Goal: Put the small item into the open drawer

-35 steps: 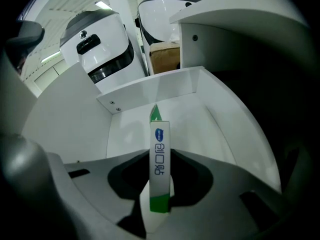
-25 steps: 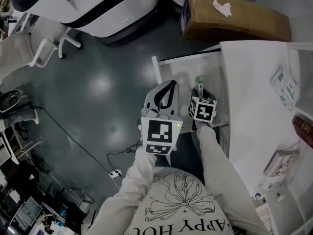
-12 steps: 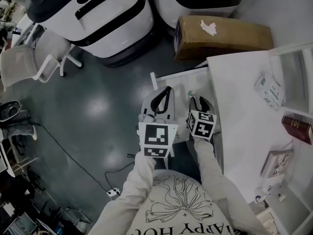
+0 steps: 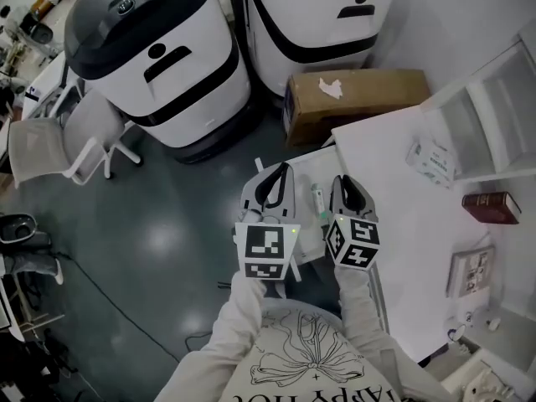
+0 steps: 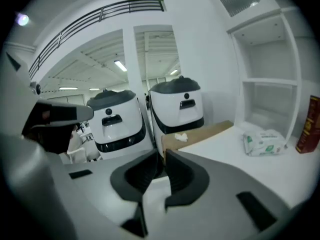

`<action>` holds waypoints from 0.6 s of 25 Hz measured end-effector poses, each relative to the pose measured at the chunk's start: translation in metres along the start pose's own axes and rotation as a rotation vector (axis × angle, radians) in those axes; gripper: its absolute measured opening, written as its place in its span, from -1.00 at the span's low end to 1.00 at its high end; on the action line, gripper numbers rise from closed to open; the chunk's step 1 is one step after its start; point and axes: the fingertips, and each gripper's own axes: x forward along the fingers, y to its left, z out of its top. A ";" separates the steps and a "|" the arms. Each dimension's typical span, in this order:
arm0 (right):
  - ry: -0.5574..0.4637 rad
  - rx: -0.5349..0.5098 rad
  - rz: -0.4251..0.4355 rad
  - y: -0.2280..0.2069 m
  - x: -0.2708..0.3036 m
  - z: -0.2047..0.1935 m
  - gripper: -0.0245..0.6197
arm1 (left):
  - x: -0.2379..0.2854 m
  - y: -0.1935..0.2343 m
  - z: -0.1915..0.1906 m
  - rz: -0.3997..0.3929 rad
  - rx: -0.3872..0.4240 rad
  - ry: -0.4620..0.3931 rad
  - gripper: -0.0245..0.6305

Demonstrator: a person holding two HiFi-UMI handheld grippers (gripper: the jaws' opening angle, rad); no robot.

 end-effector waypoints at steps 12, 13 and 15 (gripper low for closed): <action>-0.288 -0.047 -0.063 0.019 -0.088 0.109 -0.80 | -0.048 -0.005 0.076 -0.040 0.069 -0.170 -0.91; -0.300 -0.047 -0.069 0.020 -0.093 0.113 -0.80 | -0.051 -0.005 0.081 -0.041 0.072 -0.181 -0.91; -0.322 -0.045 -0.077 0.020 -0.101 0.119 -0.80 | -0.057 -0.005 0.090 -0.042 0.080 -0.202 -0.91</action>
